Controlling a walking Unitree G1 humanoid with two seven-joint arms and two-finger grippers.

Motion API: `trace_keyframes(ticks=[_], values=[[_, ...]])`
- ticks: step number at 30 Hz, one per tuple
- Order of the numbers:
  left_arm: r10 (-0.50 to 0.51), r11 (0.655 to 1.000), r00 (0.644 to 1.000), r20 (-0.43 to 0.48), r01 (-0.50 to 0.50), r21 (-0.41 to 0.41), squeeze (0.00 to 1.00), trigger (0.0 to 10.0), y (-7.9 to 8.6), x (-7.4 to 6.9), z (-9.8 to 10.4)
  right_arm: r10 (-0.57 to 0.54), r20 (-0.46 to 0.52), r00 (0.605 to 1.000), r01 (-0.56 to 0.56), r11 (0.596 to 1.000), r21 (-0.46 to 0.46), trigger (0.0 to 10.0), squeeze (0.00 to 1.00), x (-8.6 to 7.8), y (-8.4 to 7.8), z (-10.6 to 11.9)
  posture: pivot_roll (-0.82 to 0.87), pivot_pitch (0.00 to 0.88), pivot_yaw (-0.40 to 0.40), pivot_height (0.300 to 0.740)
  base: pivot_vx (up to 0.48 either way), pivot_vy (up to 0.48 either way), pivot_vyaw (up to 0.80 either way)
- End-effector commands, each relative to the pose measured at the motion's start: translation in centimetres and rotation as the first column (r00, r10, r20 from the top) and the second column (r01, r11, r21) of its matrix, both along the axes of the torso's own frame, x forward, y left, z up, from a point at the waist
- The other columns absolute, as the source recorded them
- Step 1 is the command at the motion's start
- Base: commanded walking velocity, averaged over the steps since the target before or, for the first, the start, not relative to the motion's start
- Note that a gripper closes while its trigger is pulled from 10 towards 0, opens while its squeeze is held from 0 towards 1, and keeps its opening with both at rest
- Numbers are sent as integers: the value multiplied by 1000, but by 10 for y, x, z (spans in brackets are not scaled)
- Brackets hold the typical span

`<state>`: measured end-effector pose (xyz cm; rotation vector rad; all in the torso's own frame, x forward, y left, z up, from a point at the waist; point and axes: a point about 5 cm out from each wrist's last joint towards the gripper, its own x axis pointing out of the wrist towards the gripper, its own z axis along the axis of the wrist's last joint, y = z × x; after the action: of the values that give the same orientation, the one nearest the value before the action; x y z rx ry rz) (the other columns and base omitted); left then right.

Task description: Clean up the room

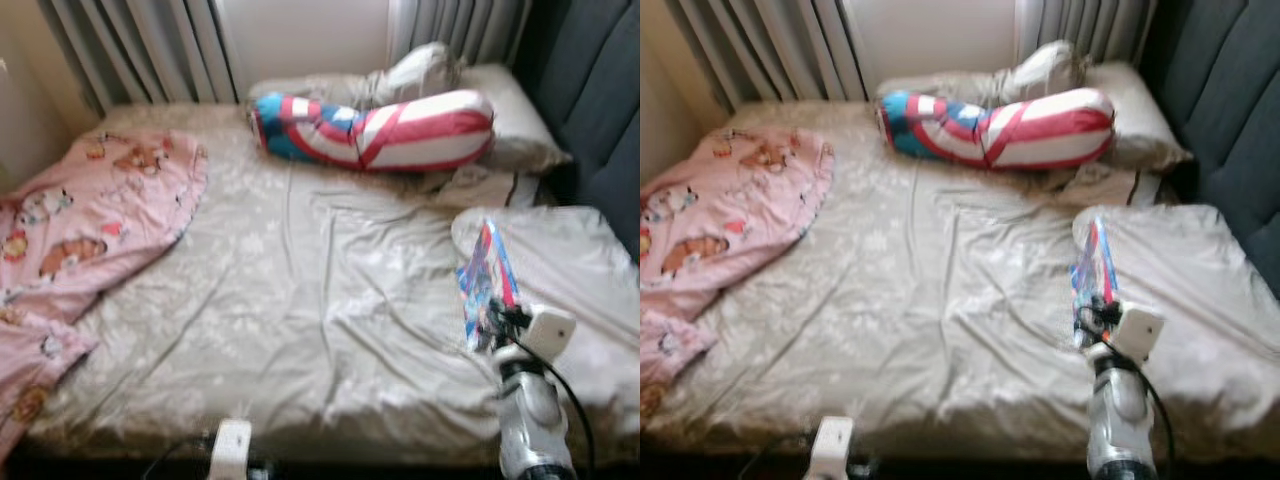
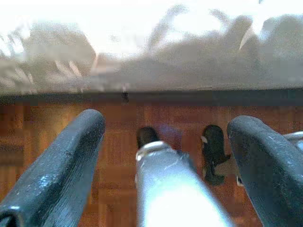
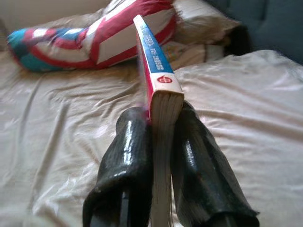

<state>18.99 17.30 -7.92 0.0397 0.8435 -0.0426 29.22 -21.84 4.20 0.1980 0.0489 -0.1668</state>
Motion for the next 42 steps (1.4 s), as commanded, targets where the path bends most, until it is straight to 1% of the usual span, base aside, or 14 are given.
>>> trace_keyframes(ticks=[1, 6, 9, 12, 16, 17, 20, 23, 24, 27, 30, 33, 35, 42], values=[[17, 1000, 1000, -22, -17, 11, 0, 10000, 9, -5, -2, 44, 28, 999, -44, 999, 12, 10000, 0, 8, 13, 7, -62, 75, -55, 740, 0, 0, 0], [39, 999, 999, 1, -39, 23, 0, 10000, 23, -2, 2, 45, 47, 998, -47, 998, 44, 10000, 0, 14, 27, 10, -61, 74, -14, 740, 0, 0, 0], [14, 999, 1000, 3, -14, 37, 0, 10000, 29, 1, 4, 56, 48, 997, -59, 996, 60, 10000, 0, 11, 41, 6, -61, 78, 25, 740, 0, 0, 0], [1, 999, 1000, 1, -1, 50, 0, 10000, 33, 2, 5, 50, 51, 997, -53, 997, 64, 10000, 0, 10, 47, 5, -57, 82, 30, 740, 0, 0, 0], [-4, 996, 1000, -13, 5, 89, 0, 10000, 49, -2, 7, 65, 39, 997, -68, 994, 82, 10000, 0, 7, 60, 0, -35, 86, 36, 740, 0, 0, 0], [10, 995, 1000, -18, -8, 97, 0, 10000, 56, -6, 6, 89, 25, 996, -91, 992, 82, 10000, 0, 7, 69, -2, -49, 82, 27, 740, 0, 0, 0], [14, 994, 1000, -21, -12, 109, 0, 10000, 62, -11, 6, 128, 34, 991, -131, 988, 79, 10000, 0, 11, 77, 2, -104, 68, 21, 740, 0, 0, 0], [41, 995, 999, -21, -39, 96, 0, 10000, 61, -11, 5, 152, 61, 987, -155, 987, 51, 10000, 0, 14, 73, 9, -123, 60, 31, 740, 0, 0, 0], [34, 996, 999, -31, -31, 84, 0, 10000, 56, -10, 4, 161, 80, 984, -162, 987, 10, 10000, 0, 16, 65, 14, -125, 53, 44, 740, 0, 0, 0], [-12, 997, 1000, -29, 14, 71, 0, 10000, 46, -6, 4, 95, 82, 992, -96, 995, 15, 10000, 0, 17, 49, 16, -123, 69, 58, 740, 0, 0, 0], [-19, 998, 1000, -15, 20, 64, 0, 10000, 43, -1, 6, 33, 68, 997, -35, 999, 29, 10000, 0, 14, 42, 11, -102, 75, 36, 740, 0, 0, 0], [2, 999, 1000, -4, -2, 54, 0, 10000, 41, 0, 6, 15, 52, 999, -17, 999, 42, 10000, 0, 9, 42, 6, -94, 75, 18, 740, 0, 0, 0], [28, 999, 1000, -1, -28, 42, 0, 10000, 39, -2, 5, 44, 39, 998, -45, 999, 26, 10000, 0, 9, 43, 4, -93, 74, 6, 740, 0, 0, 0], [18, 999, 1000, -13, -18, 40, 0, 10000, 33, -4, 2, 44, 39, 998, -45, 999, 17, 10000, 0, 16, 36, 10, -84, 85, -9, 740, 0, 0, -291]])
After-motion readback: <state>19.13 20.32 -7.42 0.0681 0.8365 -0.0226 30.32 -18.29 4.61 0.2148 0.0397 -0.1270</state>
